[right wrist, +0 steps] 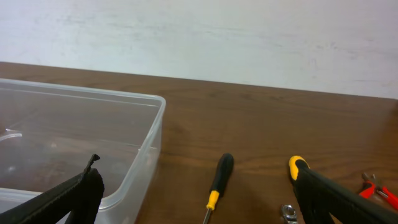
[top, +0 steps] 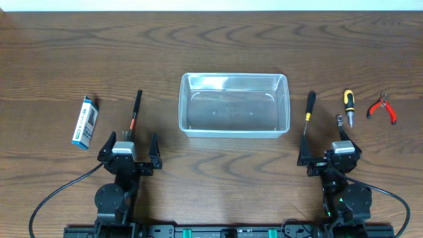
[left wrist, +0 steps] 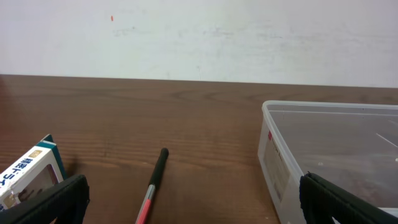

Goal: Pack container

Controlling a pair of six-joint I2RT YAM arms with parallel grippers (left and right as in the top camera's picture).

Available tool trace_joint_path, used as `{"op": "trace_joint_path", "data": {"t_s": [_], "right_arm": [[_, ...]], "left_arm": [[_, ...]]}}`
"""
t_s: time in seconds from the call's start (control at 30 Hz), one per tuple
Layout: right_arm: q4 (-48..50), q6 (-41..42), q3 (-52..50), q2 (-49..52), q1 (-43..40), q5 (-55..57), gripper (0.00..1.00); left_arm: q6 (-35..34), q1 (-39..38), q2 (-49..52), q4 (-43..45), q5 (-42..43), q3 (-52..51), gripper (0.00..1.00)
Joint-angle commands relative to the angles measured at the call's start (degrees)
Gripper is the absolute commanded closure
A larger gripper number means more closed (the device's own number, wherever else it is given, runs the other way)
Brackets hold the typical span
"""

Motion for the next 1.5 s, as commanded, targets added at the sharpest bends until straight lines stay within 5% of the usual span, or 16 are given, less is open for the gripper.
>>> {"op": "trace_joint_path", "data": {"t_s": [0.0,0.2,0.3,0.4,0.53,0.93,1.07,1.27,1.47], "right_arm": [[0.0,0.7,-0.3,-0.4,0.5,-0.2,0.01],[0.0,10.3,-0.3,0.4,0.5,-1.8,0.01],[-3.5,15.8,1.9,1.3,0.5,-6.8,0.01],[-14.6,18.3,9.3,2.5,0.5,-7.8,0.01],[-28.5,17.6,23.8,7.8,0.5,-3.2,0.01],[-69.8,15.6,69.3,50.7,0.5,1.0,0.01],[-70.8,14.3,74.8,60.2,0.4,1.2,0.01],[-65.0,26.5,74.9,73.0,-2.7,4.9,0.01],[-58.9,29.7,74.9,86.8,-4.8,3.8,0.01]], "left_arm": [[-0.1,-0.1,-0.3,-2.4,0.4,-0.7,0.02],[-0.2,-0.1,-0.3,-2.4,-0.6,-0.7,0.02],[-6.1,-0.1,-0.3,-1.4,-0.5,0.1,0.02],[-12.9,-0.1,0.2,-10.2,-0.4,5.7,0.02],[-9.4,-0.1,4.4,-26.2,-0.5,17.2,0.02],[-5.9,-0.1,36.1,-54.6,4.4,49.2,0.02],[-5.7,-0.1,44.0,-57.6,4.3,55.6,0.02],[-5.8,-0.1,48.6,-57.7,4.3,57.9,0.02],[-5.8,-0.1,48.7,-57.7,4.3,57.9,0.02]]}}
